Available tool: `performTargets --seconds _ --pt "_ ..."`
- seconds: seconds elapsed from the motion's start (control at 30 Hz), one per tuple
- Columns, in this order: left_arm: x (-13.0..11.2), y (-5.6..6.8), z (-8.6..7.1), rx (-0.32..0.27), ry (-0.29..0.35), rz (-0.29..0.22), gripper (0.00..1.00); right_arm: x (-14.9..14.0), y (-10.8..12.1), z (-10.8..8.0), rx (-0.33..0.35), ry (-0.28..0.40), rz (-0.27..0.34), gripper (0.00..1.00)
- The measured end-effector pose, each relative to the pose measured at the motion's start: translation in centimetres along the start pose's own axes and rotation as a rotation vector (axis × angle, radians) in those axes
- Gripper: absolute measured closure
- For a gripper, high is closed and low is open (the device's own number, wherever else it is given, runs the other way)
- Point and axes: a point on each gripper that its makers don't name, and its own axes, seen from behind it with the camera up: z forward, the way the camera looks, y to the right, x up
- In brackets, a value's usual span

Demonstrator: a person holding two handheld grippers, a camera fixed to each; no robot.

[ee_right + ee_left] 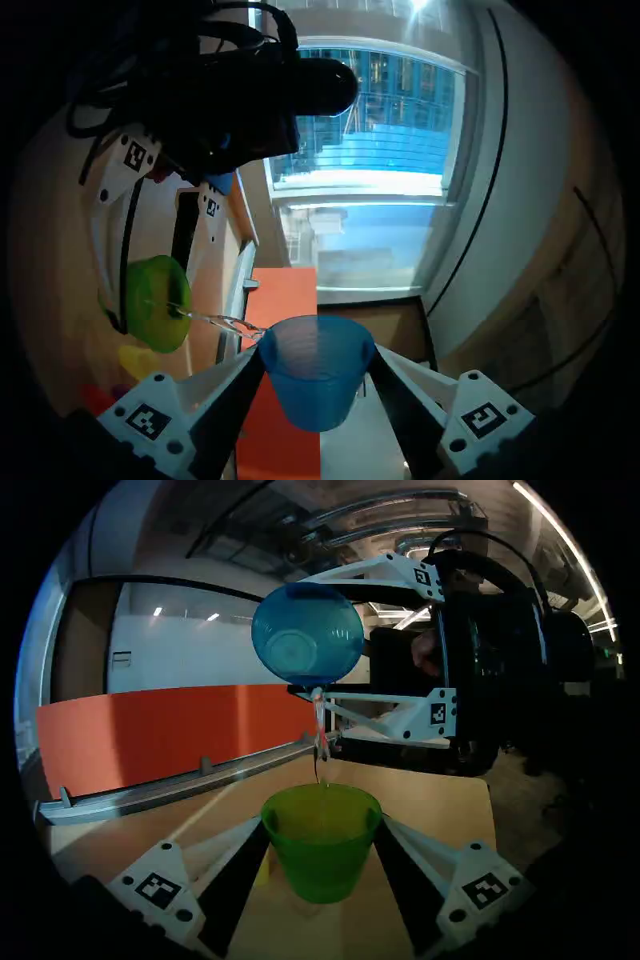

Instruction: Pour water

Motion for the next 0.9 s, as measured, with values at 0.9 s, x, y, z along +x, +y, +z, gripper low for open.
performTargets --seconds 0.9 --pt "0.6 -0.4 -0.1 0.009 0.016 -0.006 0.14 2.1 0.4 0.0 -0.009 0.022 -0.078 0.10"
